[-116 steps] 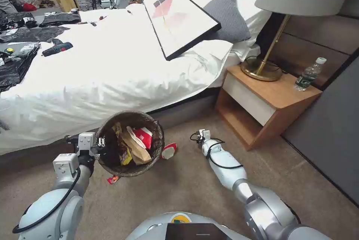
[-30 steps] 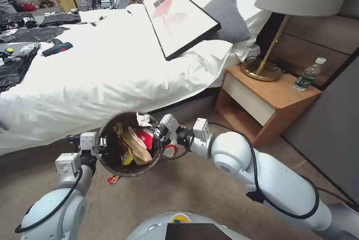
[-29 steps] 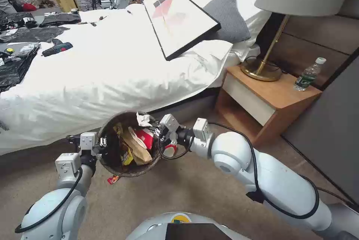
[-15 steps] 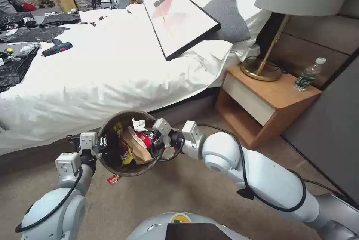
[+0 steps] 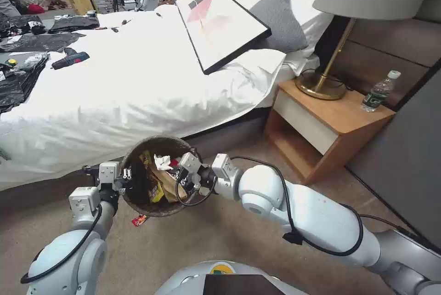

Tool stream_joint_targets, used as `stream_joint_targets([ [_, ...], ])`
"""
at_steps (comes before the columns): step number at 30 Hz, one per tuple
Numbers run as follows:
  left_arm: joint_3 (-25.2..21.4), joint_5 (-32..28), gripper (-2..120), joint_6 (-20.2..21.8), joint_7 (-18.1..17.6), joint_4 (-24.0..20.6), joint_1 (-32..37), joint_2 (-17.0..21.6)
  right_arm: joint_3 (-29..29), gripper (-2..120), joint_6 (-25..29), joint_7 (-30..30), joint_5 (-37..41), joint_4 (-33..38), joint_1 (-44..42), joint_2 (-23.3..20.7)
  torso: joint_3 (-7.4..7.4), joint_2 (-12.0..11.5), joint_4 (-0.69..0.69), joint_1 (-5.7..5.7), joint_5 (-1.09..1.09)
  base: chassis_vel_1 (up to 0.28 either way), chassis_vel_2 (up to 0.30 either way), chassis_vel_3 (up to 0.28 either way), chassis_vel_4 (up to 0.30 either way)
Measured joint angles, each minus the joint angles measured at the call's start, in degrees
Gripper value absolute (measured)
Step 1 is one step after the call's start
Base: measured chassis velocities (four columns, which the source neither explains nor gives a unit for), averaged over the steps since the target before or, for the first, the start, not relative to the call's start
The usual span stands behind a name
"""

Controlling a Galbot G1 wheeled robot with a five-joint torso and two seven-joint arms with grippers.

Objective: Pick up the trash bin, then pick up the garbage from the floor and place it into the trash bin.

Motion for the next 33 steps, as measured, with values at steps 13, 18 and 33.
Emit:
stream_joint_targets([
  [13,0.05,-0.04,3,0.0,0.04,0.37,-0.24,0.03,-1.12,48,-0.22,1.34,0.25,-0.42,0.16,0.89,0.0,0.0,0.0,0.0,0.0,0.0,0.0,0.0,0.0],
  [18,0.06,-0.06,3,0.0,0.05,0.47,-0.33,0.05,-1.13,64,-0.22,1.39,0.3,-0.48,0.2,1.19,0.0,0.0,0.0,0.0,0.0,0.0,0.0,0.0,0.0],
  [33,0.02,-0.08,3,0.0,0.06,0.52,-0.44,-0.01,1.58,100,0.02,2.42,2.69,1.86,0.69,1.3,0.0,0.0,0.0,0.0,0.0,0.0,0.0,0.0,0.0],
])
